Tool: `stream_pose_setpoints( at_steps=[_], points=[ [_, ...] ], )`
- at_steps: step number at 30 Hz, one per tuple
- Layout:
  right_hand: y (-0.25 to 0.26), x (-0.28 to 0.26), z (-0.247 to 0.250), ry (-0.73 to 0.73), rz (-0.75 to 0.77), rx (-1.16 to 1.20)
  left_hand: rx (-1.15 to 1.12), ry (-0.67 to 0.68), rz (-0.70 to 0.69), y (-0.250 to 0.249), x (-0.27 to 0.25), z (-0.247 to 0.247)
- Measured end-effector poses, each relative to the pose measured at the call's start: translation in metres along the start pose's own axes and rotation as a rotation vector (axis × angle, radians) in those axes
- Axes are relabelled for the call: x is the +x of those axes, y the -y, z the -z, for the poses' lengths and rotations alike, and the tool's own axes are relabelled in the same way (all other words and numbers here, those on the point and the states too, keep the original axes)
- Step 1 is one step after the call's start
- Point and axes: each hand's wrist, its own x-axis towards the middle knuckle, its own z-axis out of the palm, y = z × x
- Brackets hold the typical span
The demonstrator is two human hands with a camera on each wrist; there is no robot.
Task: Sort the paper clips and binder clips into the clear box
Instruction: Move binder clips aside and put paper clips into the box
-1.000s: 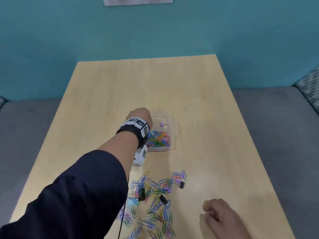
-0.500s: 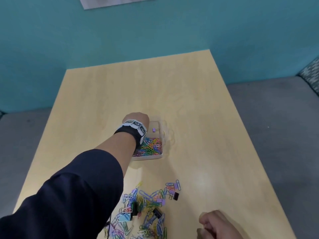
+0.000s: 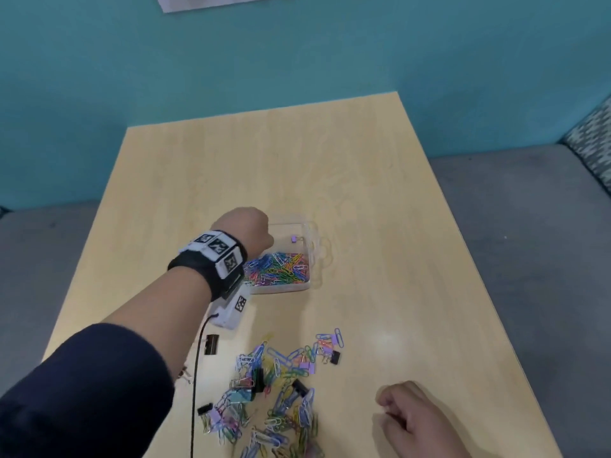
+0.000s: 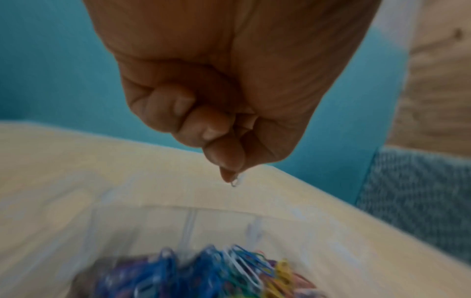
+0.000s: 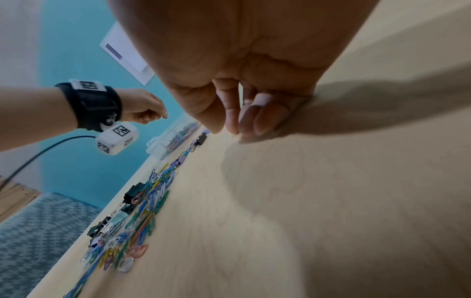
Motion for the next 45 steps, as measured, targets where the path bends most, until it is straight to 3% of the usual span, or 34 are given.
stream_pose_setpoints(
  at_steps=[2, 6, 9, 14, 18, 24, 32, 39, 45],
  points=[
    [0.002, -0.001, 0.0, 0.029, 0.013, -0.02, -0.144, -0.014, 0.015, 0.013, -0.025, -0.002],
    [0.016, -0.004, 0.004, 0.076, 0.036, -0.061, -0.375, -0.228, 0.054, 0.033, -0.095, -0.01],
    [0.025, -0.013, 0.0, 0.159, 0.181, -0.301, -0.471, -0.315, -0.011, 0.037, -0.17, -0.042],
    [0.046, -0.032, -0.026, 0.325, 0.481, -0.648, -0.44, -0.149, -0.069, 0.04, -0.273, -0.133],
    [0.058, -0.036, -0.047, 0.331, 0.446, -0.673, -0.437, -0.057, 0.007, 0.043, -0.312, -0.19],
    [0.083, -0.029, -0.075, 0.232, 0.264, -0.6, -0.466, -0.056, 0.042, 0.017, -0.321, -0.217],
    [0.1, -0.013, -0.101, 0.251, 0.36, -0.684, -0.401, -0.072, -0.021, -0.001, -0.282, -0.207],
    [0.103, -0.008, -0.093, 0.333, 0.417, -0.758, -0.295, -0.061, -0.14, -0.002, -0.266, -0.209],
    [0.099, -0.009, -0.086, 0.347, 0.421, -0.823, -0.247, -0.043, -0.157, -0.003, -0.265, -0.208]
  ],
)
